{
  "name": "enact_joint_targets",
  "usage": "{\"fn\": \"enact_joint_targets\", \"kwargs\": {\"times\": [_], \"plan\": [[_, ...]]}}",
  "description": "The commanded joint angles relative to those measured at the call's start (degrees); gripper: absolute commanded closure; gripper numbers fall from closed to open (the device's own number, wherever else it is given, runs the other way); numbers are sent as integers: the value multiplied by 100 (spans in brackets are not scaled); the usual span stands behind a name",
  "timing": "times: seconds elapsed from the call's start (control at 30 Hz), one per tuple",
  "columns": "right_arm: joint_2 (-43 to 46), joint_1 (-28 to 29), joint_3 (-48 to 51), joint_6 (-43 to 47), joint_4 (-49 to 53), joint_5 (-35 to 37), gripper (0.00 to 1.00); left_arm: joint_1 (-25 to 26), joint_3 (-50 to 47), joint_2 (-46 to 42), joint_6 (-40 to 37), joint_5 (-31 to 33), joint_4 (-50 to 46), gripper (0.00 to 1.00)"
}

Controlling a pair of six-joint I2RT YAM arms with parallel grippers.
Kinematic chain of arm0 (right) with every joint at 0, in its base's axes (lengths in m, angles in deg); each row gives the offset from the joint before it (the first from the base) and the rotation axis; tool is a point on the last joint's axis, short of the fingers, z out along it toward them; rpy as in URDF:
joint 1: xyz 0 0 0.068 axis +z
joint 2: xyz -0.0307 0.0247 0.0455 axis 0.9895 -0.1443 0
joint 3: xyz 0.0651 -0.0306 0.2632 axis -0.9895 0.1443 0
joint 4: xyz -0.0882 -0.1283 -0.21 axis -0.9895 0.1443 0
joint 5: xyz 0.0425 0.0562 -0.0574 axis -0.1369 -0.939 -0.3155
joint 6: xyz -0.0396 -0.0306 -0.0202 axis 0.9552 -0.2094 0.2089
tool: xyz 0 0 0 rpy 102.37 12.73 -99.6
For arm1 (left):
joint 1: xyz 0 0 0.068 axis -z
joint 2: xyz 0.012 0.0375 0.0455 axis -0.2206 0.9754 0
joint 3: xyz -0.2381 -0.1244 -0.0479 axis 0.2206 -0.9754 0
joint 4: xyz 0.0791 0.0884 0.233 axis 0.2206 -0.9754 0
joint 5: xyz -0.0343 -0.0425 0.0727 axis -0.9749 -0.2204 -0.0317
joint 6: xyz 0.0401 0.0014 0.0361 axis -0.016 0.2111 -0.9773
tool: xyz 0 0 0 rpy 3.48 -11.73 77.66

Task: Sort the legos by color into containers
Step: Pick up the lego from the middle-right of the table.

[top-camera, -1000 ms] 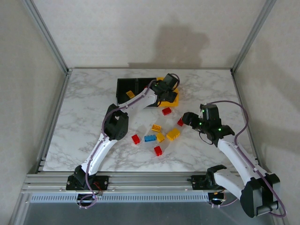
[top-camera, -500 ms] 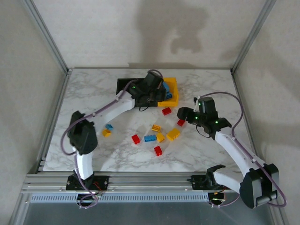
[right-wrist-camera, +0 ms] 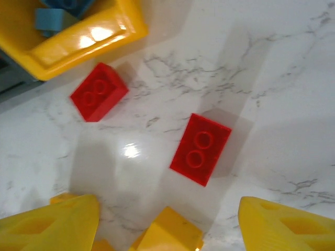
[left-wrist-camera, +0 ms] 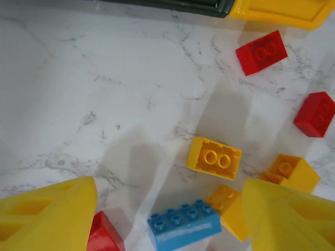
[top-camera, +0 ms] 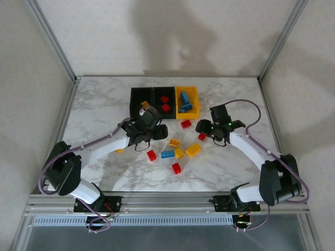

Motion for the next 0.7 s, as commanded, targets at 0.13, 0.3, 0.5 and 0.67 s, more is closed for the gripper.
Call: {"fn": "enact_joint_targets", "kwargs": {"times": [0.13, 0.3, 0.5, 0.67], "plan": [[-817, 50, -359, -437, 133, 469, 28, -12, -590, -484, 504, -349, 589, 27], [-1440, 44, -647, -520, 42, 541, 30, -8, -719, -558, 586, -354, 676, 27], [-1949, 52, -803, -628, -59, 550, 36, -6, -810, -587, 638, -325, 692, 27], [-2067, 73, -786, -580, -73, 552, 53, -12, -848, -582, 633, -303, 678, 27]]}}
